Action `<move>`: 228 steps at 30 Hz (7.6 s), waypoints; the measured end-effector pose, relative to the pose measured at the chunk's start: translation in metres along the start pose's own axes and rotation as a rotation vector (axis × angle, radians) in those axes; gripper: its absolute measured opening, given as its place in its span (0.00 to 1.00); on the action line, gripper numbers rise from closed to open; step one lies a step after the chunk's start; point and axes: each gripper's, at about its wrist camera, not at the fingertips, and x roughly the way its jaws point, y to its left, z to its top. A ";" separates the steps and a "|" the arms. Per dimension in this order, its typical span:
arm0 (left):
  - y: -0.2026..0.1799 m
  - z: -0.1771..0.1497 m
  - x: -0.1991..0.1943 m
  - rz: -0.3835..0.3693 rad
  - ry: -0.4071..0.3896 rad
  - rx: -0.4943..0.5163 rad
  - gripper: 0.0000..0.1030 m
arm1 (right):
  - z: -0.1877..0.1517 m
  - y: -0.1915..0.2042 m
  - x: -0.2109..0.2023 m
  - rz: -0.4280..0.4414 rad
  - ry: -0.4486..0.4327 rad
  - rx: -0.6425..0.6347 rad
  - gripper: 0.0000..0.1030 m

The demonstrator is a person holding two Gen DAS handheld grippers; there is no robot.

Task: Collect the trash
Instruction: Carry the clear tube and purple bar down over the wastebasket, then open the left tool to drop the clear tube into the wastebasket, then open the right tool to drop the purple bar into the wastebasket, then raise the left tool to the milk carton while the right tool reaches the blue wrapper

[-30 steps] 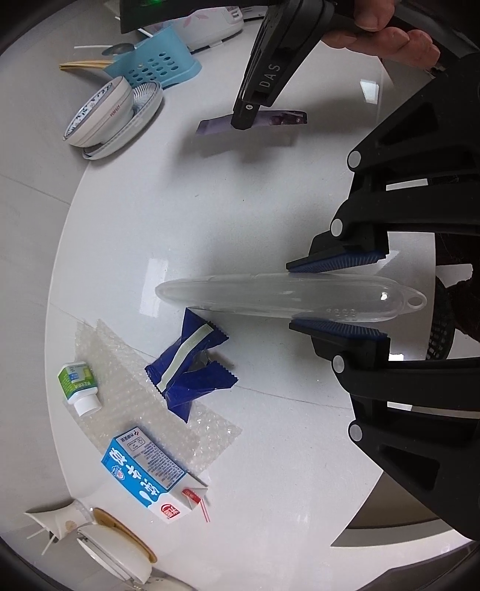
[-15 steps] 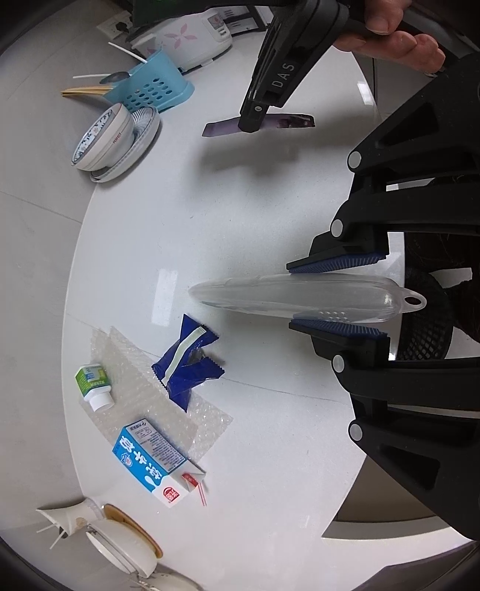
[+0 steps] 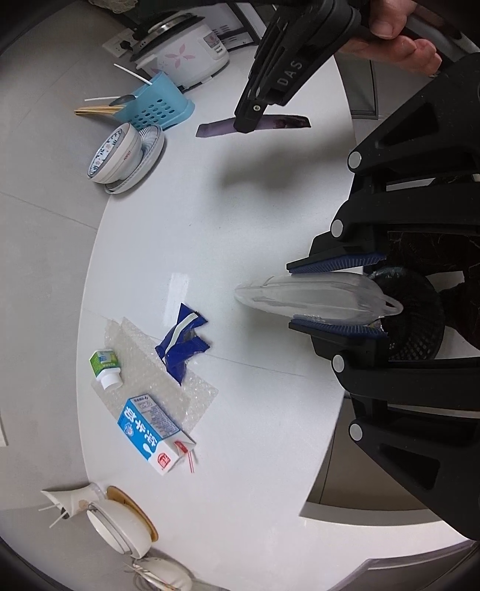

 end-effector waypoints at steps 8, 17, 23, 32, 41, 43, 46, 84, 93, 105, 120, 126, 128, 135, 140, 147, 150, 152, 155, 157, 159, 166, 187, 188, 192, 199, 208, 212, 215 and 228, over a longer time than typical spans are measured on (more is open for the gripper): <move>0.013 -0.018 -0.037 -0.021 -0.041 -0.006 0.23 | -0.017 0.016 -0.014 0.024 -0.021 -0.025 0.14; 0.035 -0.043 -0.054 -0.020 -0.045 -0.035 0.23 | -0.048 0.039 -0.016 0.043 -0.012 -0.088 0.14; 0.050 -0.063 -0.054 -0.011 -0.020 -0.051 0.23 | -0.063 0.049 -0.013 0.057 0.002 -0.114 0.14; 0.065 -0.096 -0.055 -0.006 -0.001 -0.063 0.23 | -0.081 0.065 -0.017 0.088 0.013 -0.140 0.14; 0.084 -0.125 -0.057 0.015 0.014 -0.098 0.23 | -0.106 0.076 -0.017 0.120 0.029 -0.178 0.14; 0.089 -0.131 -0.056 0.017 0.022 -0.109 0.23 | -0.112 0.079 -0.017 0.124 0.034 -0.187 0.14; 0.097 -0.141 -0.053 0.028 0.035 -0.125 0.23 | -0.120 0.082 -0.015 0.132 0.042 -0.196 0.14; 0.116 -0.211 0.094 0.073 0.246 -0.138 0.23 | -0.201 0.089 0.098 0.128 0.199 -0.206 0.14; 0.123 -0.220 0.116 0.018 0.257 -0.185 0.23 | -0.203 0.093 0.108 0.128 0.210 -0.208 0.14; 0.109 -0.227 0.145 -0.034 0.281 -0.156 0.24 | -0.208 0.083 0.110 0.125 0.240 -0.192 0.14; 0.105 -0.214 0.118 -0.004 0.149 -0.152 0.72 | -0.211 0.092 0.122 0.178 0.237 -0.194 0.14; 0.124 -0.214 0.104 0.030 0.110 -0.185 0.89 | -0.215 0.109 0.134 0.226 0.243 -0.226 0.14; 0.129 -0.215 0.100 0.046 0.092 -0.190 0.93 | -0.217 0.115 0.138 0.238 0.246 -0.235 0.14; 0.145 -0.221 0.099 0.071 0.105 -0.220 0.94 | -0.226 0.134 0.159 0.238 0.274 -0.271 0.14; 0.154 -0.225 0.108 0.085 0.133 -0.253 0.94 | -0.233 0.139 0.171 0.231 0.301 -0.286 0.16; 0.158 -0.228 0.113 0.091 0.147 -0.256 0.94 | -0.233 0.134 0.171 0.212 0.287 -0.284 0.31; 0.160 -0.228 0.113 0.094 0.148 -0.253 0.94 | -0.232 0.132 0.168 0.206 0.272 -0.285 0.40; 0.160 -0.227 0.113 0.095 0.148 -0.249 0.94 | -0.232 0.131 0.166 0.201 0.260 -0.288 0.46; 0.158 -0.227 0.114 0.095 0.149 -0.246 0.94 | -0.229 0.127 0.159 0.190 0.232 -0.294 0.57; 0.158 -0.226 0.113 0.096 0.149 -0.245 0.94 | -0.224 0.127 0.149 0.186 0.203 -0.299 0.64; 0.158 -0.223 0.111 0.103 0.144 -0.236 0.94 | -0.219 0.126 0.140 0.179 0.178 -0.307 0.72; 0.155 -0.207 0.090 0.095 0.120 -0.219 0.94 | -0.196 0.117 0.089 0.178 0.038 -0.316 0.90; 0.131 -0.113 0.025 0.075 -0.022 -0.168 0.94 | -0.084 0.098 0.021 0.188 -0.108 -0.274 0.92; 0.131 -0.107 0.024 0.075 -0.027 -0.167 0.94 | -0.077 0.097 0.019 0.187 -0.110 -0.273 0.92; 0.129 -0.083 0.020 0.072 -0.048 -0.162 0.94 | -0.057 0.094 0.019 0.179 -0.118 -0.269 0.92; 0.128 -0.042 0.022 0.058 -0.060 -0.158 0.94 | -0.022 0.091 0.023 0.176 -0.121 -0.265 0.92; 0.135 0.006 0.030 0.065 -0.073 -0.151 0.94 | 0.019 0.093 0.033 0.177 -0.122 -0.267 0.92; 0.142 0.028 0.034 0.070 -0.079 -0.145 0.94 | 0.036 0.095 0.040 0.183 -0.108 -0.269 0.92; 0.150 0.047 0.038 0.078 -0.087 -0.139 0.93 | 0.047 0.098 0.046 0.190 -0.092 -0.275 0.92; 0.192 0.118 0.083 0.099 -0.063 -0.084 0.93 | 0.093 0.133 0.094 0.225 0.026 -0.348 0.92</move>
